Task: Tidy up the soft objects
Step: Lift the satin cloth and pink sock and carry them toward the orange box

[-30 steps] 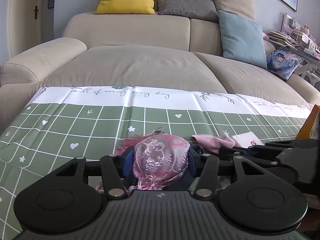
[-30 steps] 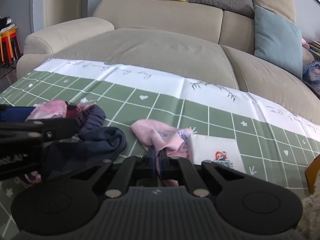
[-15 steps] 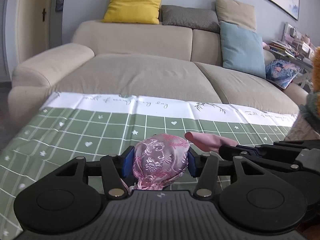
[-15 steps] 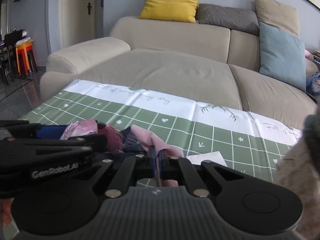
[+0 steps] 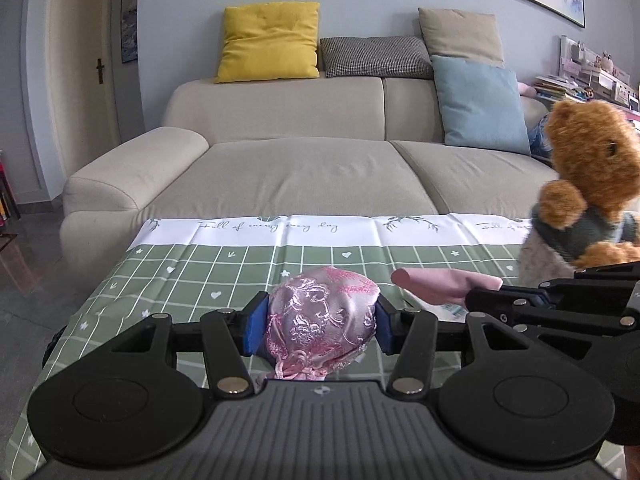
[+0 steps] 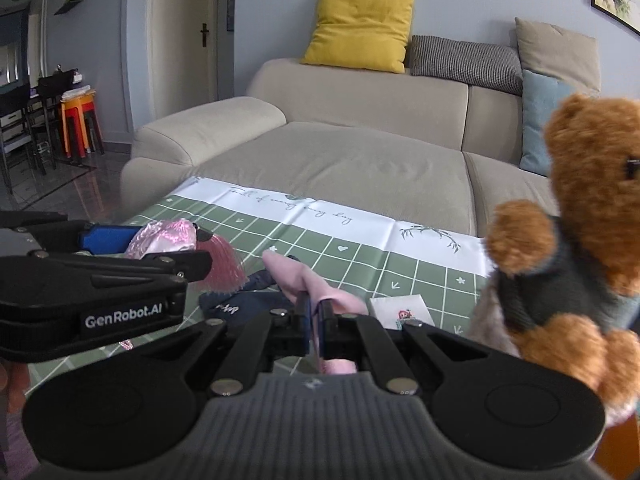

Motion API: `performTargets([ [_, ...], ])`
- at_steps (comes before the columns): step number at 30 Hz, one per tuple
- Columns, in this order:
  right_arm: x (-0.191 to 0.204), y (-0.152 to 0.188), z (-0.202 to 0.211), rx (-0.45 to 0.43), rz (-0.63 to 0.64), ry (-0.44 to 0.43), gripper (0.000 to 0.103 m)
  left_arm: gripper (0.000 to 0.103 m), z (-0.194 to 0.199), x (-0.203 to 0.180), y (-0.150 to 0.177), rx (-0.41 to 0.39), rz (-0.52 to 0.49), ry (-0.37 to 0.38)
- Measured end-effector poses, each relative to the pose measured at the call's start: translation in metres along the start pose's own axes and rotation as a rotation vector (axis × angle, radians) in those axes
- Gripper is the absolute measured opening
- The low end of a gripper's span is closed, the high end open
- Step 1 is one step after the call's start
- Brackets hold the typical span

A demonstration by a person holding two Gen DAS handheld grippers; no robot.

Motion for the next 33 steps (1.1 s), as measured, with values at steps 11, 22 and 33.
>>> performTargets([
  [11,0.013,0.012,0.083,-0.036,0.038,-0.024,0.0,0.06,0.07,-0.016,0.009,0.001,-0.032,0.019],
  [22,-0.007,0.033,0.163,-0.08,0.044,-0.007,0.0,0.06,0.117,-0.062,0.0,-0.05,-0.102,0.111],
  [33,-0.056,0.062,0.212,-0.092,-0.04,0.1,0.0,0.06,0.144,-0.125,0.0,-0.061,-0.184,0.266],
])
Point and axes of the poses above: each gripper's, at about its wrist camera, not at the fingertips, and z roughly against the way its jaws point, x to its left, y to its underside, the point moved 4 cm from there along -z, roughly the way its jaws point, and after that the axes turned 15 degrees about -y, right-handed, at the moved point
